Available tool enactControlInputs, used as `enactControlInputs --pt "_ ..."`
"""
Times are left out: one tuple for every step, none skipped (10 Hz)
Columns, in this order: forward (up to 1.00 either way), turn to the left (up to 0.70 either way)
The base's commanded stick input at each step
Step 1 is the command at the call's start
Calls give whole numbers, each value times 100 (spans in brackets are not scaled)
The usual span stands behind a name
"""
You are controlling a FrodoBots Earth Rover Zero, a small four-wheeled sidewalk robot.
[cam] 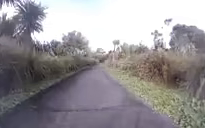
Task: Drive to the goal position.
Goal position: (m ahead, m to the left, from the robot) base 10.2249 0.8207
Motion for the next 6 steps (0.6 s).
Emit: enactControlInputs --pt "85 -34" --pt "85 -34" --pt "85 -34" --pt "85 -34" --pt "85 -34" --pt "85 -34"
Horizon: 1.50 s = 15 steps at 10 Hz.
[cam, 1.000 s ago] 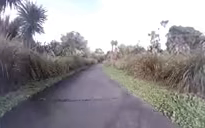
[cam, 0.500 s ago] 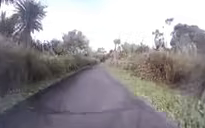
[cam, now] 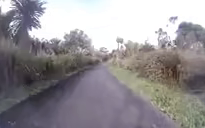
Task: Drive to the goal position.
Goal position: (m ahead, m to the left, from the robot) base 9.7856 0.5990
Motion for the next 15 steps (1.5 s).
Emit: enactControlInputs --pt "85 -6" --pt "85 0" --pt "85 0" --pt "85 0" --pt "85 0" --pt "85 0" --pt "85 0" --pt "85 0" --pt "85 0" --pt "85 0" --pt "85 0" --pt "85 0" --pt "85 0" --pt "85 0" --pt "85 0"
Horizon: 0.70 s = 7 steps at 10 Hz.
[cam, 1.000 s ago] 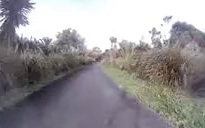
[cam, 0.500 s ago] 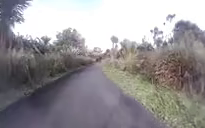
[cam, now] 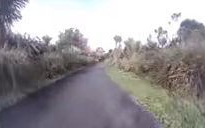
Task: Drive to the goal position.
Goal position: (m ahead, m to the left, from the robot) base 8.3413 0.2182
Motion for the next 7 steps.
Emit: enactControlInputs --pt "85 0" --pt "85 0" --pt "85 0" --pt "85 -9" --pt "85 -21" --pt "85 -34" --pt "85 -34"
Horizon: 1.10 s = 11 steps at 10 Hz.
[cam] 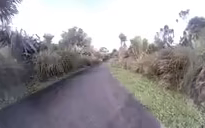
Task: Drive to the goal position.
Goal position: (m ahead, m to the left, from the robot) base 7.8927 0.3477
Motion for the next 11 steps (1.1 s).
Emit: enactControlInputs --pt "85 -19" --pt "85 0" --pt "85 0" --pt "85 0" --pt "85 0" --pt "85 0" --pt "85 0" --pt "85 0" --pt "85 0" --pt "85 -8" --pt "85 -19"
